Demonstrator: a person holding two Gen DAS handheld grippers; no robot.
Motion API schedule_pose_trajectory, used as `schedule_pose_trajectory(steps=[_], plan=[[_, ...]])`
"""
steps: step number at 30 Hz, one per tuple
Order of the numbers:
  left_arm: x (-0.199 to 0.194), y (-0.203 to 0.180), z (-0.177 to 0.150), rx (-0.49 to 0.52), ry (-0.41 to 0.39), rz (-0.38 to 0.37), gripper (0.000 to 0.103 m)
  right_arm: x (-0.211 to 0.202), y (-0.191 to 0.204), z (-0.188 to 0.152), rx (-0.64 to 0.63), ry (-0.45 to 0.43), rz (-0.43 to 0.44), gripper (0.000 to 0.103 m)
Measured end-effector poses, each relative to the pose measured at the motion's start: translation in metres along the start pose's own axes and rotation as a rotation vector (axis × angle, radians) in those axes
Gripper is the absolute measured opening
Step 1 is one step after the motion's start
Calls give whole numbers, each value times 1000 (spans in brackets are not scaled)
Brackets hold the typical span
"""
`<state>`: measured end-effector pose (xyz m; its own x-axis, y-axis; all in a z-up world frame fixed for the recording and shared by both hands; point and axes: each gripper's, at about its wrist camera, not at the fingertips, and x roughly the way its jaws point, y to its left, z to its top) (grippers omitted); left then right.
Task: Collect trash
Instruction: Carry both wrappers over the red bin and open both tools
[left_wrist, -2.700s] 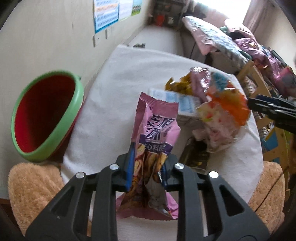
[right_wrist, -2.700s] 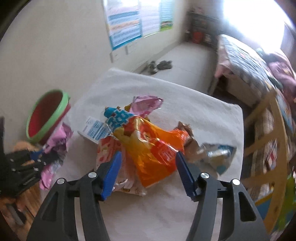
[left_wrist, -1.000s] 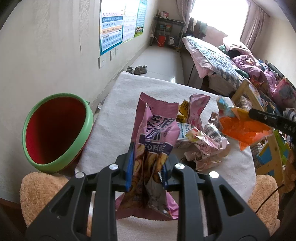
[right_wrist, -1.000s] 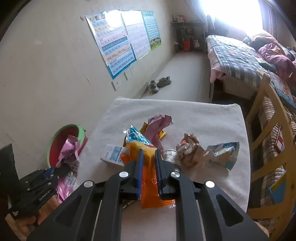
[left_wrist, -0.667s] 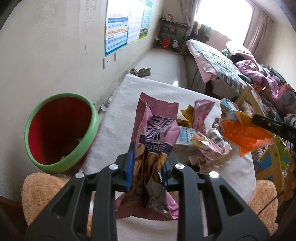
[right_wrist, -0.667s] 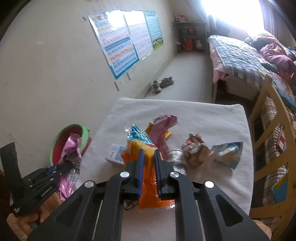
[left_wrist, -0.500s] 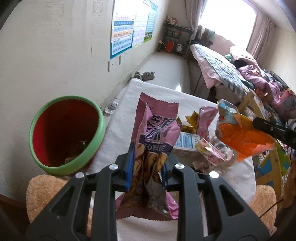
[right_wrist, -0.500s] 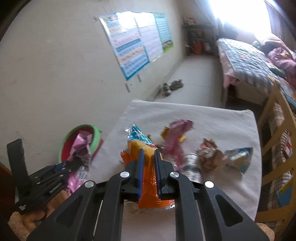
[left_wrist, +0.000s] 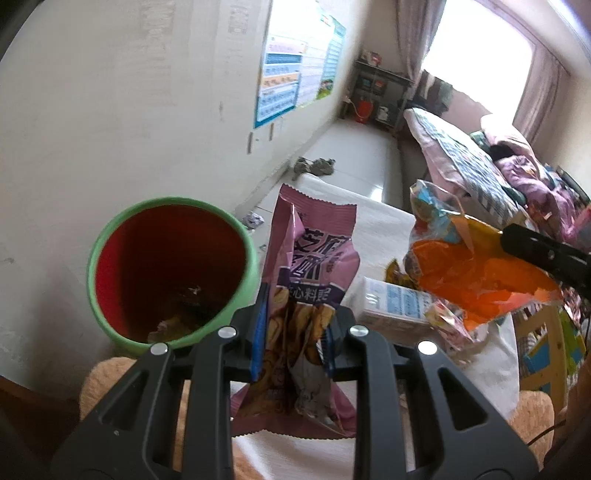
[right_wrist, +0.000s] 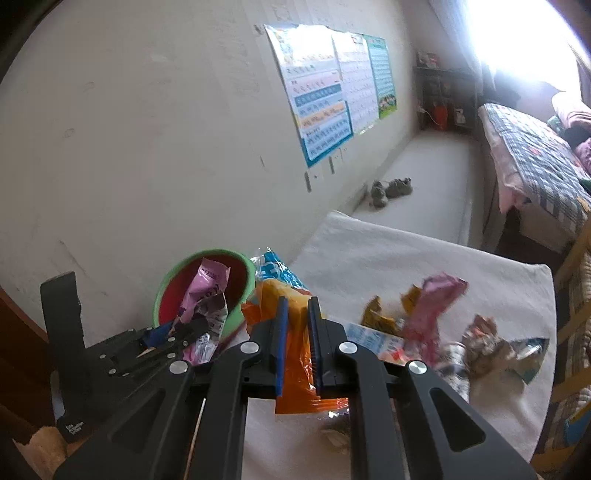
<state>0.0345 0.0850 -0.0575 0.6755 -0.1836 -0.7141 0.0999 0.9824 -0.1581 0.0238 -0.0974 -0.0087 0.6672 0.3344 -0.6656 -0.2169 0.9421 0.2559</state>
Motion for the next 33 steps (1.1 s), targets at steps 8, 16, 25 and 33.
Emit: schedule_pose_trajectory(steps=[8,16,25,33], plan=[[0,49,13,-85,-19,62,24,33,29,17,-33,27,49,11],[10,109,24,-184,-19,143,24,78,64,35,-33,46,91,11],[35,142,19,-236,41,185,24,133,107,29,-96,105,107,11],[43,150,16,-286,56,170,45,160,120,21,-84,136,82,34]])
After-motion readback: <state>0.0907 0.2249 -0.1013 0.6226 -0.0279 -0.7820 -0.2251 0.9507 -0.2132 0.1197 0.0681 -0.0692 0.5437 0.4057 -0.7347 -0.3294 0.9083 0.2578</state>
